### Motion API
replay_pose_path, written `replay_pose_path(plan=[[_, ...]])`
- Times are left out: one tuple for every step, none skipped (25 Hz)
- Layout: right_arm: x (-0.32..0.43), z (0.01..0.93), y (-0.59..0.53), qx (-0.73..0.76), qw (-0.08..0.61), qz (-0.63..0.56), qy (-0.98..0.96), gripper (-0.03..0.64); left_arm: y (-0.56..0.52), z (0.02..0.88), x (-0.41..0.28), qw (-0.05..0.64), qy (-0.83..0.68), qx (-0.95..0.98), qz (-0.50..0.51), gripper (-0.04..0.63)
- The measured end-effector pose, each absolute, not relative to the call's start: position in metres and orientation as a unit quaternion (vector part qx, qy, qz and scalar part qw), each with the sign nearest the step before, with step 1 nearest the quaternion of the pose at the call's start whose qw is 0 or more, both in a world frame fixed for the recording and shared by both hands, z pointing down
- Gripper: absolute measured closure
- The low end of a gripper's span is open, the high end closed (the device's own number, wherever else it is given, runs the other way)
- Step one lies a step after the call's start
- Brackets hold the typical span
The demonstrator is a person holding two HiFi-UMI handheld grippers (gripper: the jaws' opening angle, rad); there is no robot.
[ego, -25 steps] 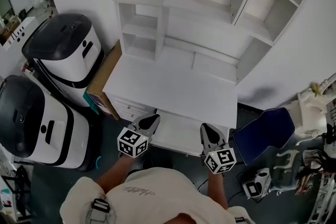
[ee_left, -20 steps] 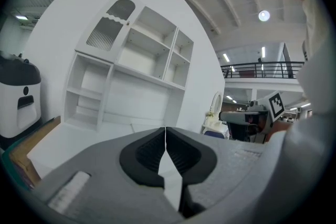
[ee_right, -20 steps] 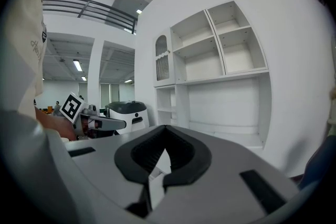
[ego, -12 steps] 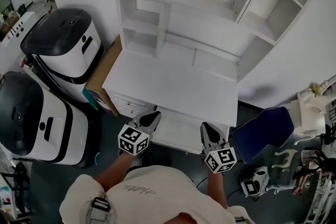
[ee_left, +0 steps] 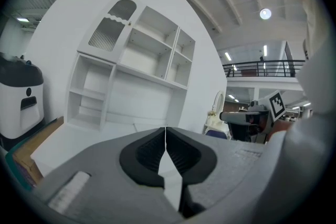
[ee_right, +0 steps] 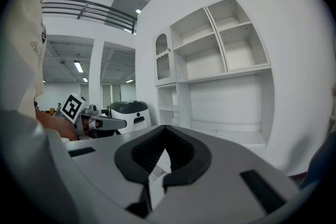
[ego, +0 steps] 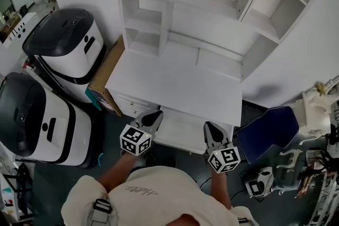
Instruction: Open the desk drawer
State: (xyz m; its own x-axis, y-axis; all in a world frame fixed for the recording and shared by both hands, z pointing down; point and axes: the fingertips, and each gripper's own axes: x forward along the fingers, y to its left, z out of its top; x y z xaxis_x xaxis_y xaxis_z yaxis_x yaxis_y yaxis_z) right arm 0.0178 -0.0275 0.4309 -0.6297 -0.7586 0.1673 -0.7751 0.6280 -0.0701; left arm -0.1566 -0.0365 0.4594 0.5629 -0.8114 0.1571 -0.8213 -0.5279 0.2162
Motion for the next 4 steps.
replay_pose_path(plan=[[0.0181, 0.4302, -0.0276, 0.426, 0.061, 0.067, -0.900, 0.615, -0.0364, 0.4581, -0.1563, 0.133, -0.467, 0.874, 0.018, 0.578], [0.0185, 0.4295, -0.0275, 0.426, 0.061, 0.066, -0.900, 0.615, -0.0362, 0.4572, -0.1559, 0.132, -0.467, 0.874, 0.017, 0.578], [0.0191, 0.4290, -0.0275, 0.426, 0.061, 0.066, -0.900, 0.615, -0.0358, 0.4565, -0.1554, 0.132, -0.467, 0.874, 0.017, 0.578], [0.0196, 0.4285, -0.0273, 0.425, 0.062, 0.065, -0.901, 0.615, -0.0354, 0.4558, -0.1548, 0.132, -0.468, 0.874, 0.016, 0.578]])
